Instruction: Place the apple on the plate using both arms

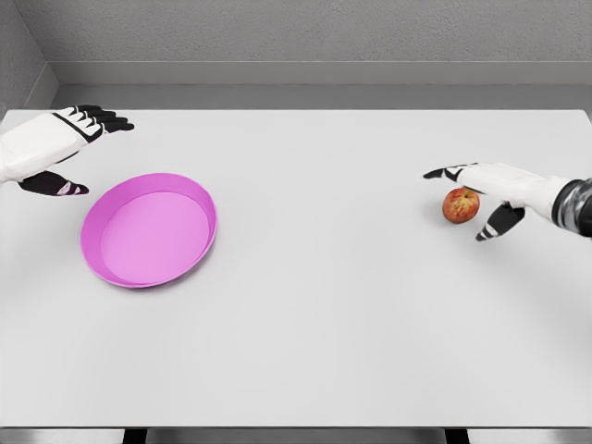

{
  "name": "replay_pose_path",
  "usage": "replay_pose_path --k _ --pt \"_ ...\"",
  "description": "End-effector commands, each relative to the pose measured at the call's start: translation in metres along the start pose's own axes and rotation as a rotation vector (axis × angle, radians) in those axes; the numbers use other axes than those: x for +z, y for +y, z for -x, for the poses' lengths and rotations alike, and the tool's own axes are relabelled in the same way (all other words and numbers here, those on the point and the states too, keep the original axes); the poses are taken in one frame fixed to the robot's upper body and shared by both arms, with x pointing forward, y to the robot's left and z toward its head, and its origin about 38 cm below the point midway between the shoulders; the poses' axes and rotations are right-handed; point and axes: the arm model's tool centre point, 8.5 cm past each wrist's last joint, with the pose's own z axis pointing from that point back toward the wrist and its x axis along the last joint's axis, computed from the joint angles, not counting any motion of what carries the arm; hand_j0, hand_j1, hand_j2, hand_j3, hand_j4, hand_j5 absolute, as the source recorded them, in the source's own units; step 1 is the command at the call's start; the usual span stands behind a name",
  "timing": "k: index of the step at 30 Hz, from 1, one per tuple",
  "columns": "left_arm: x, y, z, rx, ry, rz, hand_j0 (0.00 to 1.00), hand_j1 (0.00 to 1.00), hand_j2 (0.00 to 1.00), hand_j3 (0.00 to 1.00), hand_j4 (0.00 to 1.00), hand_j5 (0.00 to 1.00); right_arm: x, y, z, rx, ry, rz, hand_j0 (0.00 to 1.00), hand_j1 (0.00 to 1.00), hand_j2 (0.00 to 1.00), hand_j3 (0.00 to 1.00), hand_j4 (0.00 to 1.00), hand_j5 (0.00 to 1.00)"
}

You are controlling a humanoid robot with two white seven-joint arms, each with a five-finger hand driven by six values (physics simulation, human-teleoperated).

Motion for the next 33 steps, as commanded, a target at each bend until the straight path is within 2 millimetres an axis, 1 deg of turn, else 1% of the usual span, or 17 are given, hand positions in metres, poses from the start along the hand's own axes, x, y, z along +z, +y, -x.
replay_pose_path --k 1,4,5,6,11,13,17,19,21,23,29,32,33 --pt "0.0 0.001 0.0 0.005 0.0 -0.005 1.0 1.0 1.0 1.0 1.0 1.0 -0.003 0.002 0.01 -0.036 0.046 -0.018 1.0 1.0 1.0 1.0 1.0 1.0" --pt "0.0 0.0 0.0 -0.002 0.001 0.0 1.0 1.0 1.0 1.0 1.0 1.0 -0.019 -0.005 0.009 -0.059 0.054 -0.019 1.0 1.0 1.0 1.0 1.0 1.0" --pt "-0.001 0.0 0.0 -0.003 0.0 0.0 1.0 1.0 1.0 1.0 1.0 1.0 -0.028 -0.006 0.01 -0.068 0.058 -0.027 1.0 1.0 1.0 1.0 1.0 1.0" --pt "-0.001 0.0 0.0 -0.003 0.0 0.0 1.0 1.0 1.0 1.0 1.0 1.0 -0.033 -0.004 0.012 -0.071 0.064 -0.039 1.0 1.0 1.0 1.0 1.0 1.0" --pt "-0.001 0.001 0.0 -0.004 0.0 -0.001 1.0 1.0 1.0 1.0 1.0 1.0 -0.035 0.002 0.028 -0.09 0.109 -0.056 1.0 1.0 1.0 1.0 1.0 1.0" --pt "-0.001 0.001 0.0 -0.004 0.0 -0.001 1.0 1.0 1.0 1.0 1.0 1.0 -0.034 -0.001 0.034 -0.096 0.125 -0.053 1.0 1.0 1.0 1.0 1.0 1.0" --pt "-0.001 0.001 0.0 -0.004 0.0 -0.001 1.0 1.0 1.0 1.0 1.0 1.0 -0.035 0.0 0.034 -0.097 0.126 -0.056 1.0 1.0 1.0 1.0 1.0 1.0" --pt "-0.001 0.001 0.0 -0.004 0.0 -0.001 1.0 1.0 1.0 1.0 1.0 1.0 -0.039 0.002 0.03 -0.097 0.112 -0.059 1.0 1.0 1.0 1.0 1.0 1.0" --pt "-0.001 0.0 0.0 -0.005 0.0 0.0 1.0 1.0 1.0 1.0 1.0 1.0 -0.044 0.008 0.025 -0.094 0.101 -0.076 1.0 1.0 1.0 1.0 1.0 1.0" --pt "-0.001 0.0 0.0 -0.005 0.002 0.001 1.0 1.0 1.0 1.0 1.0 1.0 -0.047 0.007 0.02 -0.092 0.088 -0.075 1.0 1.0 1.0 1.0 1.0 1.0" --pt "-0.001 0.0 0.0 -0.007 0.002 0.002 1.0 1.0 1.0 1.0 1.0 1.0 -0.049 0.012 0.023 -0.096 0.098 -0.089 0.99 0.99 0.99 0.99 0.99 0.99" --pt "-0.001 0.0 0.0 -0.007 0.002 0.002 1.0 1.0 1.0 1.0 1.0 1.0 -0.05 0.014 0.022 -0.093 0.097 -0.096 0.81 0.81 0.81 0.81 0.81 0.81" --pt "-0.001 0.0 0.0 -0.007 0.002 0.004 1.0 1.0 1.0 1.0 1.0 1.0 -0.05 0.015 0.022 -0.092 0.097 -0.098 0.73 0.73 0.73 0.73 0.73 0.73"
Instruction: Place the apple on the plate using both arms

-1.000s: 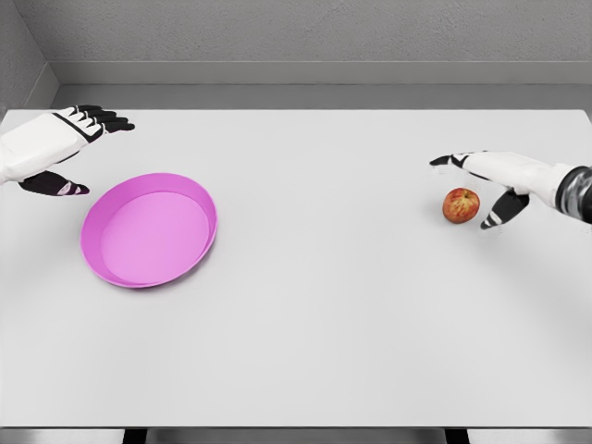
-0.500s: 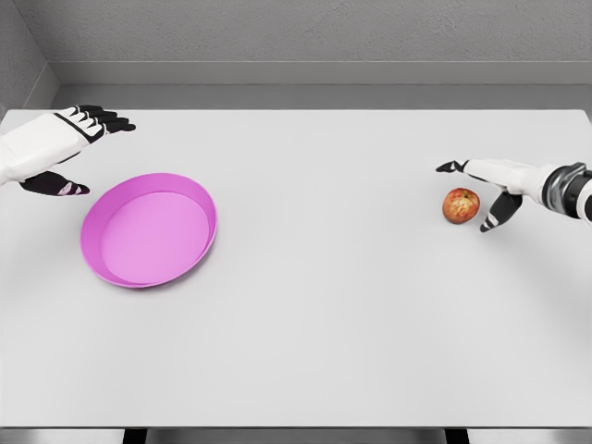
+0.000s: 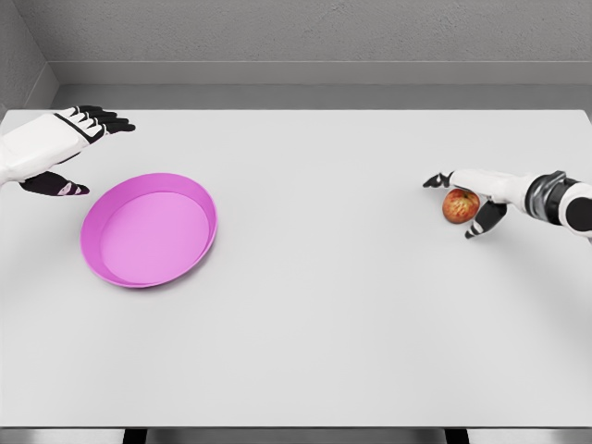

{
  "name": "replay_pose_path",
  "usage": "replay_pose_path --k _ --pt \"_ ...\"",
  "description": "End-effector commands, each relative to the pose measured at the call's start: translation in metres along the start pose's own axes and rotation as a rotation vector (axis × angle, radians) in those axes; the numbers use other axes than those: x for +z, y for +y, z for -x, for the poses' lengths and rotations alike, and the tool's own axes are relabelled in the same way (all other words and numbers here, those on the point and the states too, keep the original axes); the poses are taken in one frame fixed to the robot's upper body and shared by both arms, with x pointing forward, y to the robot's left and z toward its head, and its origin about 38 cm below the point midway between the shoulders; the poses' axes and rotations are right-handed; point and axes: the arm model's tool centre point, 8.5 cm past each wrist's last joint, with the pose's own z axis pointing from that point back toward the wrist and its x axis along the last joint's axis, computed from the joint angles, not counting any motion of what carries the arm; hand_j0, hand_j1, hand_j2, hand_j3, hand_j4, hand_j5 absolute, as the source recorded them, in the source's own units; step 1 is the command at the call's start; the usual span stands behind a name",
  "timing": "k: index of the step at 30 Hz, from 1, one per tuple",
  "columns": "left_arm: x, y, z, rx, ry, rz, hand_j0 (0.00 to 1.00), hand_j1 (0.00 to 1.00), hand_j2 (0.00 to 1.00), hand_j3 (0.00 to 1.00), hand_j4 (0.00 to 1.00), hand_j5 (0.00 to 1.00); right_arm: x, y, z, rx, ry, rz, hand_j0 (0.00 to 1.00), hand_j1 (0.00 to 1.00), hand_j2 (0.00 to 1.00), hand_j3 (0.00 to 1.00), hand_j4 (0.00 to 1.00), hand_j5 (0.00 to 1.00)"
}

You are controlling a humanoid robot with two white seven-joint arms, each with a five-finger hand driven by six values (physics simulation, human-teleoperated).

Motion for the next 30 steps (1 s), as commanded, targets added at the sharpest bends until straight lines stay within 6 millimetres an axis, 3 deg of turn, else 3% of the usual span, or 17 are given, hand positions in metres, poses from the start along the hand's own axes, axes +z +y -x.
replay_pose_path --k 1,9,23,30 --pt "0.0 0.001 0.0 0.004 0.001 -0.004 1.0 1.0 1.0 1.0 1.0 1.0 0.0 0.001 0.001 0.003 0.002 -0.004 0.72 0.72 0.72 0.72 0.72 0.72" --pt "0.0 0.001 0.0 0.003 0.001 -0.003 1.0 1.0 1.0 1.0 1.0 1.0 0.001 0.002 0.001 0.01 0.006 -0.005 0.49 0.49 0.49 0.49 0.49 0.49" --pt "0.001 0.002 0.001 0.003 0.002 -0.005 1.0 1.0 1.0 1.0 1.0 1.0 0.001 -0.002 -0.004 0.021 -0.01 0.005 0.43 0.43 0.43 0.43 0.43 0.43" --pt "0.001 0.001 0.001 0.003 0.002 -0.004 1.0 1.0 1.0 1.0 1.0 1.0 0.01 -0.016 -0.033 0.068 -0.08 0.047 0.43 0.43 0.43 0.43 0.43 0.43"
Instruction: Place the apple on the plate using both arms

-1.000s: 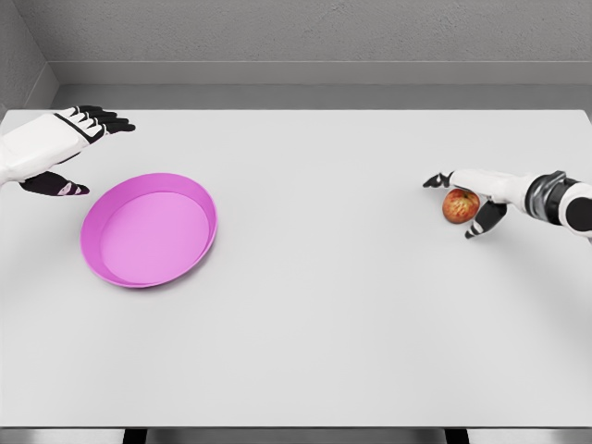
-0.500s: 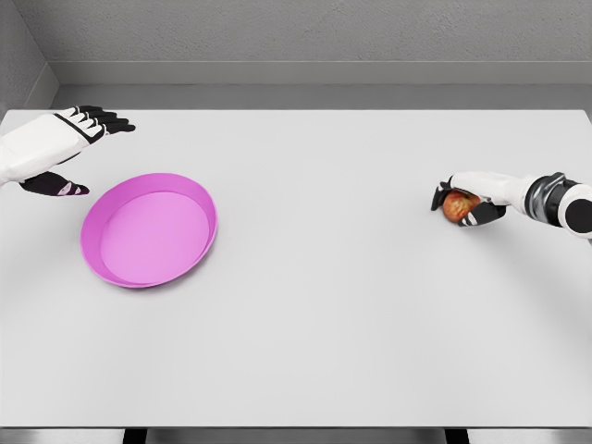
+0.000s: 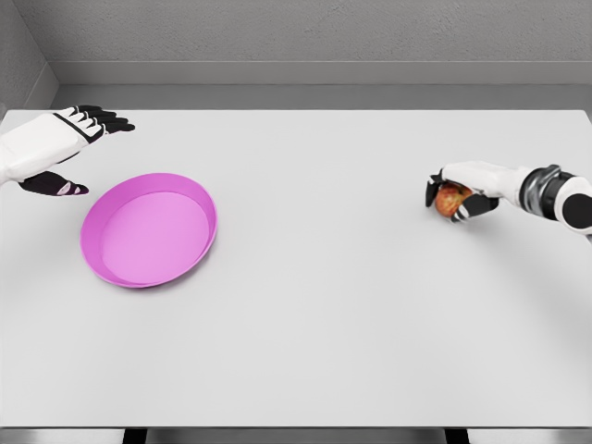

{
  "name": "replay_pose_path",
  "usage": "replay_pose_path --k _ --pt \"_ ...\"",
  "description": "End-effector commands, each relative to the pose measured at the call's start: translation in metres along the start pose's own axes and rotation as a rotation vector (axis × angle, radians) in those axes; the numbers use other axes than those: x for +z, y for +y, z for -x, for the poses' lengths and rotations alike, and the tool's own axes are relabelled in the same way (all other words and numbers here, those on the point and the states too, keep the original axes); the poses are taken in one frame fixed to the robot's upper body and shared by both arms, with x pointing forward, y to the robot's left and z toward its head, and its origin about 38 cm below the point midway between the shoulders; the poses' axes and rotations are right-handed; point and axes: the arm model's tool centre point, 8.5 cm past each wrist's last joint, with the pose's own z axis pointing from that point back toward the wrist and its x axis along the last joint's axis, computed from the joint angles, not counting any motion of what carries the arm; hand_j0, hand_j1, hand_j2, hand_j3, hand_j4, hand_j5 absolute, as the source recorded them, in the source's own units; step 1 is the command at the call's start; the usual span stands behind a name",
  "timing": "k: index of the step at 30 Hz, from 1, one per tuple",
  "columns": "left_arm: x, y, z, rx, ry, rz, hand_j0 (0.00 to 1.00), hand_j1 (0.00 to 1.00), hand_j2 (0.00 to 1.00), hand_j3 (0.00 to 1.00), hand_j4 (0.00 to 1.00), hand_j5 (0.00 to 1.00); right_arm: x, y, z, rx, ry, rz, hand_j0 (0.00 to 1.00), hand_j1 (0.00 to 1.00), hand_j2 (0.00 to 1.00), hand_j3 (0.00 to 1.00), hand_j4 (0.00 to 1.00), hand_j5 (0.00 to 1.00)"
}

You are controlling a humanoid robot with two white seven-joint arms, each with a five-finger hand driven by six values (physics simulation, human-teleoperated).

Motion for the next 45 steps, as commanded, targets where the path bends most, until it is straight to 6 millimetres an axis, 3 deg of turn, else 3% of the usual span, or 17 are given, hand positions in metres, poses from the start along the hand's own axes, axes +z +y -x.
replay_pose_path --k 1,13,20,29,35,45 --pt "0.0 0.001 0.0 0.005 0.001 -0.004 1.0 1.0 1.0 1.0 1.0 1.0 0.003 -0.004 -0.013 0.021 -0.034 0.015 0.43 0.43 0.43 0.43 0.43 0.43" --pt "0.001 0.001 0.0 0.004 0.001 -0.005 1.0 1.0 1.0 1.0 1.0 1.0 0.016 -0.01 -0.077 0.12 -0.205 0.06 0.43 0.43 0.43 0.43 0.43 0.43" --pt "0.001 0.001 0.001 0.004 0.001 -0.003 1.0 1.0 1.0 1.0 1.0 1.0 0.003 0.0 -0.11 0.151 -0.341 0.049 0.43 0.43 0.43 0.43 0.43 0.43" --pt "0.001 0.001 0.001 0.004 0.001 -0.003 1.0 1.0 1.0 1.0 1.0 1.0 -0.016 0.028 -0.159 0.181 -0.5 -0.008 0.43 0.43 0.43 0.43 0.43 0.43" --pt "0.001 0.001 0.001 0.003 0.002 -0.004 1.0 1.0 1.0 1.0 1.0 1.0 -0.024 0.035 -0.183 0.193 -0.553 -0.028 0.43 0.43 0.43 0.43 0.43 0.43" --pt "0.001 0.001 0.001 0.003 0.002 -0.004 1.0 1.0 1.0 1.0 1.0 1.0 -0.028 0.037 -0.198 0.196 -0.58 -0.035 0.43 0.43 0.43 0.43 0.43 0.43"
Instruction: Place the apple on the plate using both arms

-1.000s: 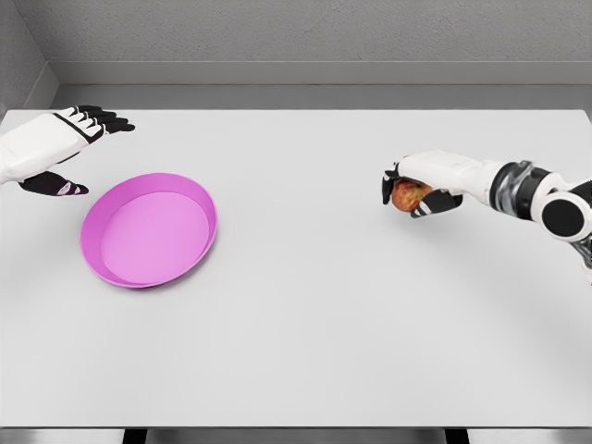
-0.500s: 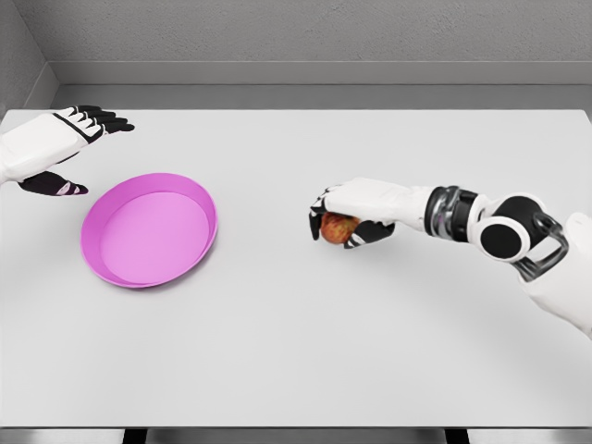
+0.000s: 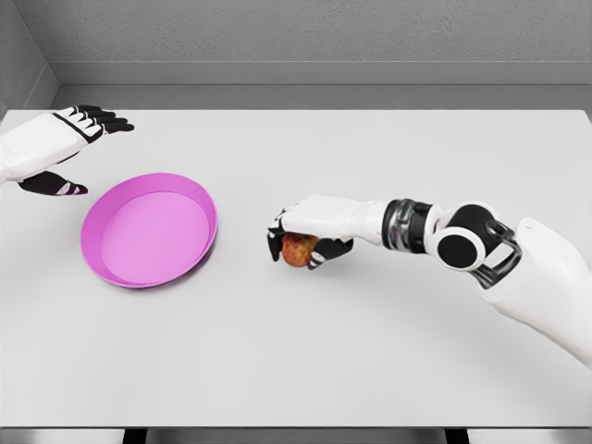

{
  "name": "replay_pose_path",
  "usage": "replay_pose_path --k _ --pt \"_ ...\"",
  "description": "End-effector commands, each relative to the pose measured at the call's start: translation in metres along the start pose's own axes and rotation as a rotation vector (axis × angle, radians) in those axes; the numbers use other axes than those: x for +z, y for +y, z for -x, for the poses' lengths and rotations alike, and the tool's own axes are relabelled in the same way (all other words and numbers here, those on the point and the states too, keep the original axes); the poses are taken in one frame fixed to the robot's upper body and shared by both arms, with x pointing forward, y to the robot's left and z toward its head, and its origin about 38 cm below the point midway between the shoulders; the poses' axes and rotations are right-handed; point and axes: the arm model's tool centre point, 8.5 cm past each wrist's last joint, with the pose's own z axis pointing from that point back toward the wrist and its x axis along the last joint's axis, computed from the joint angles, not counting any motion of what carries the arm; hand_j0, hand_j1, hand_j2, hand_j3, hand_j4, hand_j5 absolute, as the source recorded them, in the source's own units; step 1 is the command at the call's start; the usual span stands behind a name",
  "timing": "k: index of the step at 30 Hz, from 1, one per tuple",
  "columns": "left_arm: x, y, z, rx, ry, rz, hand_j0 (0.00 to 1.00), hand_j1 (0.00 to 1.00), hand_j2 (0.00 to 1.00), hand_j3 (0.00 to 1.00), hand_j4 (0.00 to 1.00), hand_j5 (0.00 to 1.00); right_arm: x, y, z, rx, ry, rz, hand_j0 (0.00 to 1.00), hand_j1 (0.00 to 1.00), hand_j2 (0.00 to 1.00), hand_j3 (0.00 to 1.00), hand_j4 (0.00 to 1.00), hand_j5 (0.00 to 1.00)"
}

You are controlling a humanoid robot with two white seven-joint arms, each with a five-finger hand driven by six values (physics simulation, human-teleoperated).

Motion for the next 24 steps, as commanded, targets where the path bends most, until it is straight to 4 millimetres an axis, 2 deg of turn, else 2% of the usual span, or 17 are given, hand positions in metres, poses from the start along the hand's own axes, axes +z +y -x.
replay_pose_path --k 1,12,13,14,24 --pt "0.0005 0.0011 0.0004 0.004 0.001 -0.005 1.0 1.0 1.0 1.0 1.0 1.0 -0.002 0.0002 -0.002 -0.003 -0.007 0.0 0.43 0.43 0.43 0.43 0.43 0.43" --pt "0.0005 0.0011 0.0004 0.004 0.001 -0.005 1.0 1.0 1.0 1.0 1.0 1.0 -0.007 -0.0012 -0.0061 0.005 -0.016 -0.007 0.46 0.46 0.46 0.46 0.46 0.46" --pt "0.0003 0.0006 0.0002 0.005 0.0 -0.004 1.0 1.0 1.0 1.0 1.0 1.0 -0.0071 -0.0007 -0.0064 0.003 -0.016 -0.007 0.68 0.68 0.68 0.68 0.68 0.68" --pt "0.0003 0.0006 0.0002 0.005 0.001 -0.004 1.0 1.0 1.0 1.0 1.0 1.0 -0.007 -0.0008 -0.0068 0.003 -0.016 -0.007 0.98 0.98 0.98 0.98 0.98 0.98" --pt "0.0005 0.0011 0.0004 0.004 0.001 -0.005 1.0 1.0 1.0 1.0 1.0 1.0 -0.0016 -0.0046 -0.0034 0.01 -0.006 0.003 1.0 1.0 1.0 1.0 1.0 1.0"
